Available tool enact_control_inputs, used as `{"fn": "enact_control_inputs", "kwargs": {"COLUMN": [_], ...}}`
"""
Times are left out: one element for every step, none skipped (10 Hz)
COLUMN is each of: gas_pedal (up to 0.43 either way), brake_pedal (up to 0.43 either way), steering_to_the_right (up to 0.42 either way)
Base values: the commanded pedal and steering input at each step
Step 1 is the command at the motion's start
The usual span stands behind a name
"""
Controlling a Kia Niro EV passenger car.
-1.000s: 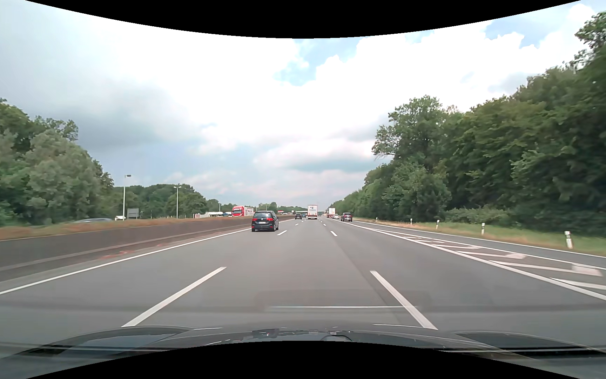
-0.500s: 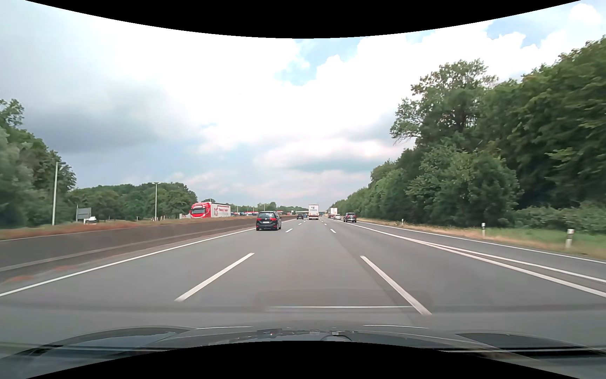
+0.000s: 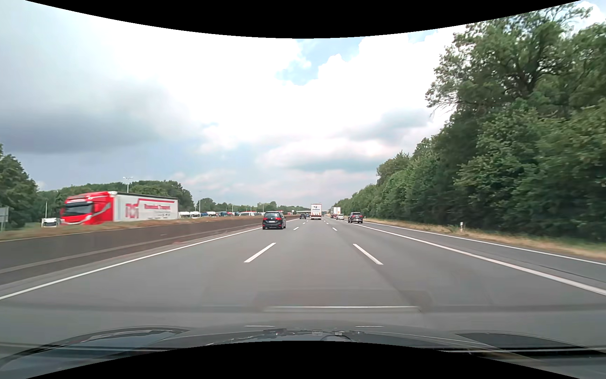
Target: Follow the waypoints while adhering to traffic rules and regulations
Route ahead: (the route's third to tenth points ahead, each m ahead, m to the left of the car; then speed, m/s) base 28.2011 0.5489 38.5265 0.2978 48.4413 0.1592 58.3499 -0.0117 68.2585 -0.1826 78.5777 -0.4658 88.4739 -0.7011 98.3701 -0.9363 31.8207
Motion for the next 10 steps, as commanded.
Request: {"fn": "enact_control_inputs", "kwargs": {"gas_pedal": [0.157,0.157,0.157,0.157,0.157,0.157,0.157,0.157,0.157,0.157], "brake_pedal": [0.0,0.0,0.0,0.0,0.0,0.0,0.0,0.0,0.0,0.0], "steering_to_the_right": [-0.004,-0.003,-0.003,-0.003,-0.003,-0.003,-0.003,-0.003,-0.003,-0.002]}}
